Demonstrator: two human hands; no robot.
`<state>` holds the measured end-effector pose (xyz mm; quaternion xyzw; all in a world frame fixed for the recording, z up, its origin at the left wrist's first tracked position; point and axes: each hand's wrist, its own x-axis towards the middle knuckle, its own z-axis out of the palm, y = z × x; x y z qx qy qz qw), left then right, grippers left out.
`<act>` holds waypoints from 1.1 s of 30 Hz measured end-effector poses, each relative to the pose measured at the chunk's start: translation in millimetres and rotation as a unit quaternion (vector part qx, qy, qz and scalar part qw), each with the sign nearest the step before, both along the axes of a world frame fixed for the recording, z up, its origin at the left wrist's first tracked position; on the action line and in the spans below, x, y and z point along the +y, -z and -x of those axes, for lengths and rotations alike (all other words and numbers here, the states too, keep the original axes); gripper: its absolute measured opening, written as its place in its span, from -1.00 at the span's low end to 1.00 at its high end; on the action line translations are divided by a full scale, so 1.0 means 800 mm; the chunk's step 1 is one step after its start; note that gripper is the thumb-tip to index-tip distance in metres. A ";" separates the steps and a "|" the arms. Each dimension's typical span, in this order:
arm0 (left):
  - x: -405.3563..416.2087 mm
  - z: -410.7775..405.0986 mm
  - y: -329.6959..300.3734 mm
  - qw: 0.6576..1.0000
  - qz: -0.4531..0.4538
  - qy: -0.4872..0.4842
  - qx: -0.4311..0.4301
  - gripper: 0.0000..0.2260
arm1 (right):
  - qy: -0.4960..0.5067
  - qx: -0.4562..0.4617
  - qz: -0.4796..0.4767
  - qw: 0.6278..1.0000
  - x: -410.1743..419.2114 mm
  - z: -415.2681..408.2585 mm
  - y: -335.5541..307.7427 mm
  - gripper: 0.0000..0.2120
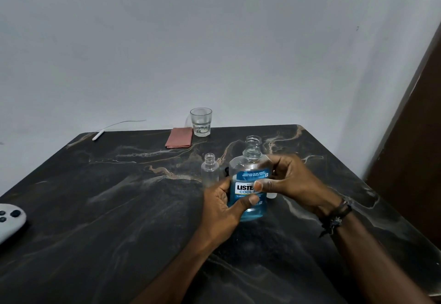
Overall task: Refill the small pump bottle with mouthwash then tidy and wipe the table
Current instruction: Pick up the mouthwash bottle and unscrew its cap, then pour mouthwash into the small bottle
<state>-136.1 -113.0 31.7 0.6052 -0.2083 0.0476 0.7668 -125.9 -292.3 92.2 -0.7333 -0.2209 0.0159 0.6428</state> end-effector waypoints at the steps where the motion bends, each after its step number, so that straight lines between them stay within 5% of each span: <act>1: -0.001 0.000 0.000 1.000 -0.001 0.000 -0.001 -0.69 | -0.003 0.003 -0.002 1.000 0.002 0.000 0.002 -0.76; 10: 0.003 -0.002 0.000 0.997 -0.042 -0.021 -0.057 -0.61 | 0.004 0.011 -0.071 0.997 0.004 -0.002 0.017 -0.70; 13: 0.011 -0.005 -0.002 0.985 -0.065 -0.105 -0.120 -0.60 | 0.022 0.005 -0.125 0.992 0.001 -0.004 0.017 -0.74; 18: 0.025 -0.015 -0.004 0.923 -0.016 -0.291 -0.250 -0.87 | 0.016 0.012 -0.168 0.986 -0.007 -0.003 0.010 -0.72; 23: 0.035 -0.029 -0.003 0.923 0.020 -0.358 -0.141 -0.76 | -0.001 0.027 -0.179 0.984 -0.008 -0.002 0.009 -0.74; 33: 0.045 -0.053 0.011 0.961 -0.151 -0.231 0.025 -0.21 | 0.012 0.052 -0.191 0.980 -0.004 -0.006 0.018 -0.68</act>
